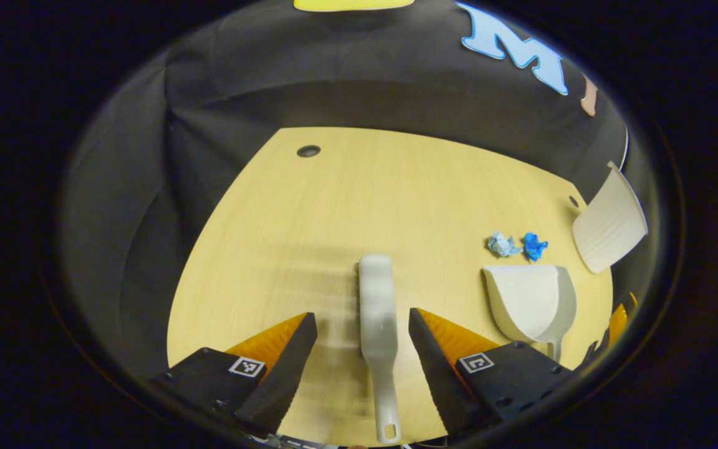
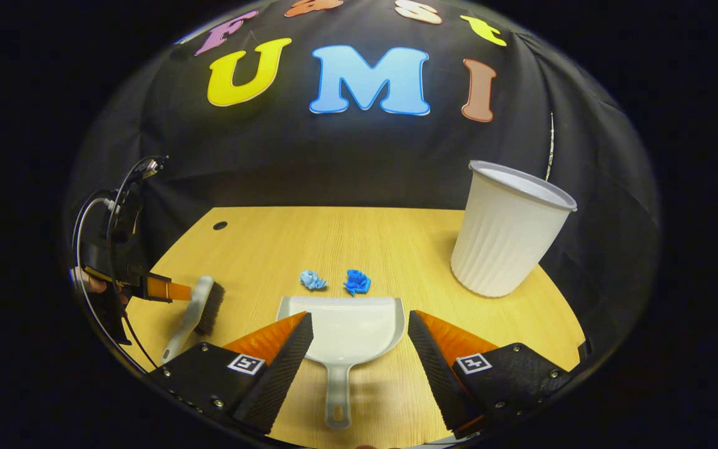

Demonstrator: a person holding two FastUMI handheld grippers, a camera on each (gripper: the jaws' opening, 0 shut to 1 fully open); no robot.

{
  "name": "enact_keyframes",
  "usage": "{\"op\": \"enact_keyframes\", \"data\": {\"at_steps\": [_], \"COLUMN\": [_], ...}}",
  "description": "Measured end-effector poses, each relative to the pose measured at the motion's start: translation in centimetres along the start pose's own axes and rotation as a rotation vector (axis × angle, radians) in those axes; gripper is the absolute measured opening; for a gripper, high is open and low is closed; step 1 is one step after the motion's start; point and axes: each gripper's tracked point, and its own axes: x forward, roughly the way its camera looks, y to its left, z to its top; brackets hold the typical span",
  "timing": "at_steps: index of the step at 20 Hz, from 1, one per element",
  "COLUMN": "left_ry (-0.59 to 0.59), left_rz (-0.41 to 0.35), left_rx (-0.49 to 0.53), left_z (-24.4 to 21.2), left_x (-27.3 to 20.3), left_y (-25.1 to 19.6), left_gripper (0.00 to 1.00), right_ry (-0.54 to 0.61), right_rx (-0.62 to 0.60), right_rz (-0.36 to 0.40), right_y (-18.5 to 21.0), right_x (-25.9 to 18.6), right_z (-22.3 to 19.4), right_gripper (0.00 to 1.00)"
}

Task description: Pick up the small broom and dustpan from the desktop, sweep the trash into the dustpan with the broom, and then empty the trash into the garbage bin.

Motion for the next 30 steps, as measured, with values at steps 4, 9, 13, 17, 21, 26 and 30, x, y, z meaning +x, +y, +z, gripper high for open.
{"op": "enact_keyframes", "data": {"at_steps": [4, 9, 13, 17, 21, 26, 30], "left_ry": [0.079, 0.133, 0.159, 0.179, 0.197, 0.214, 0.215], "left_rz": [0.009, 0.017, 0.022, 0.023, 0.017, 0.013, 0.000], "left_rx": [-0.013, 0.002, 0.020, 0.026, 0.017, 0.016, 0.012], "left_z": [-1.3, -2.8, -3.6, -3.7, -4.1, -3.9, -3.4], "left_x": [1.9, 3.5, 5.0, 5.7, 5.8, 5.8, 6.1], "left_y": [0.9, 0.9, 0.0, -0.7, -0.9, -0.9, -1.2], "left_gripper": [1.00, 0.97, 0.99, 0.80, 0.53, 0.53, 0.53], "right_ry": [0.057, 0.122, 0.195, 0.259, 0.296, 0.335, 0.390], "right_rx": [0.031, 0.038, 0.036, 0.045, 0.045, 0.021, -0.021], "right_rz": [-0.011, -0.027, -0.021, -0.017, -0.007, 0.012, 0.015], "right_y": [-0.5, -0.8, -0.4, -0.2, 0.2, 1.0, 1.2], "right_x": [0.5, 1.0, 1.3, 1.7, 2.0, 2.5, 2.8], "right_z": [-1.7, -3.5, -5.5, -7.4, -8.3, -9.4, -10.6], "right_gripper": [0.96, 0.96, 0.96, 0.96, 0.96, 0.96, 0.96]}}
